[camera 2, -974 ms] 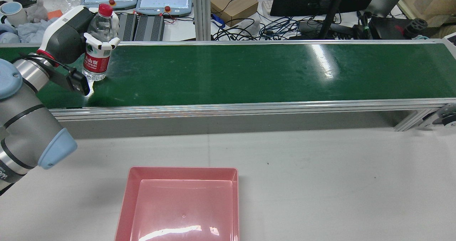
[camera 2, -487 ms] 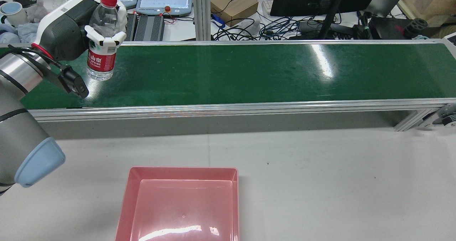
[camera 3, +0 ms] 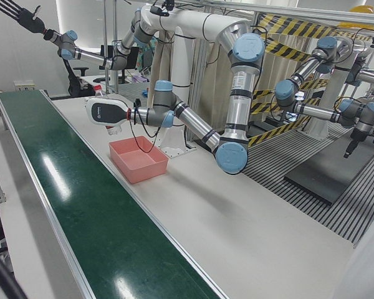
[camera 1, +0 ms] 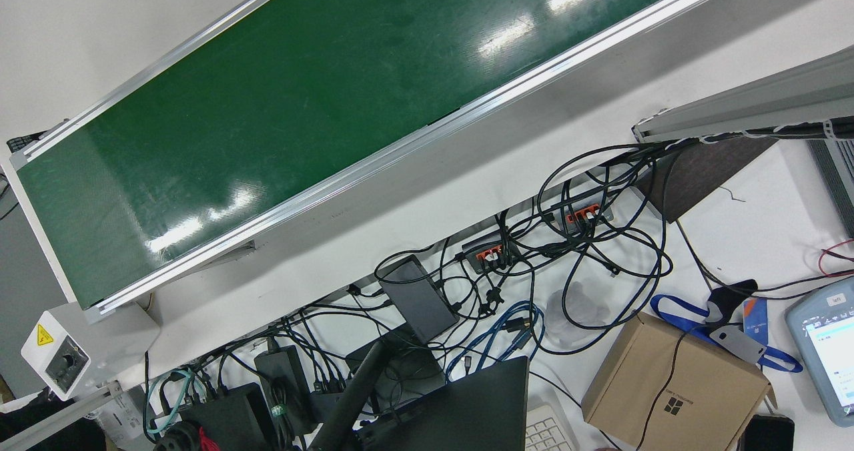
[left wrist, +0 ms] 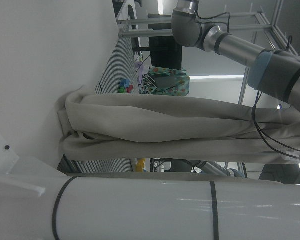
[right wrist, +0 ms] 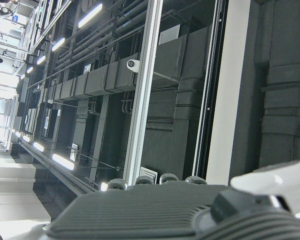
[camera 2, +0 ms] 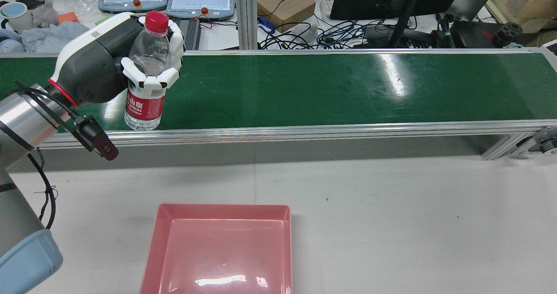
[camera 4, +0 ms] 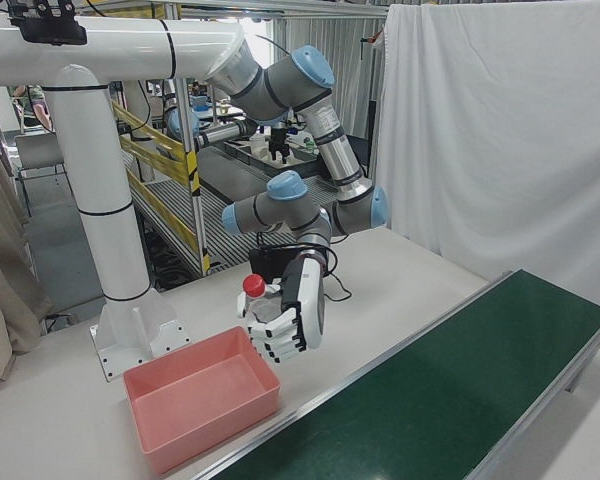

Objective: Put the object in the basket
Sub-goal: 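Lift the bottle off the belt and carry it over the pink basket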

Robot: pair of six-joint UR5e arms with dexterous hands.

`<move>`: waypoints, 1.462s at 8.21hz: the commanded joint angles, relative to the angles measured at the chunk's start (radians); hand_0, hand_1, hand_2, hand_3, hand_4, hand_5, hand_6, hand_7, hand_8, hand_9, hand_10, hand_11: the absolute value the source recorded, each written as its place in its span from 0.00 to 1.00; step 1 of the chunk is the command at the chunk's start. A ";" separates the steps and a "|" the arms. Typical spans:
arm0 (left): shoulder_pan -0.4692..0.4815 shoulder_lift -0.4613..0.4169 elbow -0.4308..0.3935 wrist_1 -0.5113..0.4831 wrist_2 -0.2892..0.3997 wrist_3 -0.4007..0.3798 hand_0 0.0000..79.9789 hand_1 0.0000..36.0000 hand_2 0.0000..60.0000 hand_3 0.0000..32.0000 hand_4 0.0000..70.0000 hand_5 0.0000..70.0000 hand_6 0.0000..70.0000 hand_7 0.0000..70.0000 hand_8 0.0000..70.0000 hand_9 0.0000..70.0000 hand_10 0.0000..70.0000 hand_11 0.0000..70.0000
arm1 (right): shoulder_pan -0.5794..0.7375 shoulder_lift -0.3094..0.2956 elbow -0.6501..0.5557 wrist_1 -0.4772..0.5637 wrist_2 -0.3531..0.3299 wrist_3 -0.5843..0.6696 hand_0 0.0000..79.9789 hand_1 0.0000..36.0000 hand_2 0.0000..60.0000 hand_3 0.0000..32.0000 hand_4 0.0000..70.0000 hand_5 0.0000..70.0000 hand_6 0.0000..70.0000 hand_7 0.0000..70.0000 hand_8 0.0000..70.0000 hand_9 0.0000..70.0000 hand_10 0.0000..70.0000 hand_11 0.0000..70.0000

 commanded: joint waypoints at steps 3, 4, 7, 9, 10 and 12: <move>0.228 0.022 -0.042 -0.002 -0.122 0.095 1.00 0.72 1.00 0.00 1.00 1.00 1.00 1.00 1.00 1.00 1.00 1.00 | 0.000 0.000 0.000 0.000 0.000 0.000 0.00 0.00 0.00 0.00 0.00 0.00 0.00 0.00 0.00 0.00 0.00 0.00; 0.263 0.118 -0.045 -0.090 -0.155 0.092 0.95 0.65 0.98 0.00 1.00 1.00 1.00 1.00 1.00 1.00 1.00 1.00 | 0.000 0.000 0.000 0.000 0.000 0.000 0.00 0.00 0.00 0.00 0.00 0.00 0.00 0.00 0.00 0.00 0.00 0.00; 0.312 0.170 -0.127 -0.058 -0.243 0.095 0.98 0.62 0.76 0.00 0.92 1.00 1.00 1.00 1.00 1.00 1.00 1.00 | 0.000 0.000 0.000 0.000 0.000 0.000 0.00 0.00 0.00 0.00 0.00 0.00 0.00 0.00 0.00 0.00 0.00 0.00; 0.306 0.170 -0.144 -0.045 -0.240 0.086 1.00 0.55 0.38 0.00 0.78 1.00 1.00 0.97 1.00 1.00 1.00 1.00 | 0.000 0.000 0.000 0.000 0.000 0.000 0.00 0.00 0.00 0.00 0.00 0.00 0.00 0.00 0.00 0.00 0.00 0.00; 0.307 0.171 -0.201 -0.045 -0.237 0.086 0.87 0.23 0.00 0.00 0.65 1.00 1.00 0.88 1.00 1.00 1.00 1.00 | 0.000 0.000 0.000 0.000 0.000 0.000 0.00 0.00 0.00 0.00 0.00 0.00 0.00 0.00 0.00 0.00 0.00 0.00; 0.333 0.171 -0.246 -0.050 -0.240 0.084 0.53 0.00 0.00 0.00 0.44 0.96 0.62 0.71 0.85 1.00 0.79 1.00 | 0.000 0.000 0.000 0.000 0.000 0.000 0.00 0.00 0.00 0.00 0.00 0.00 0.00 0.00 0.00 0.00 0.00 0.00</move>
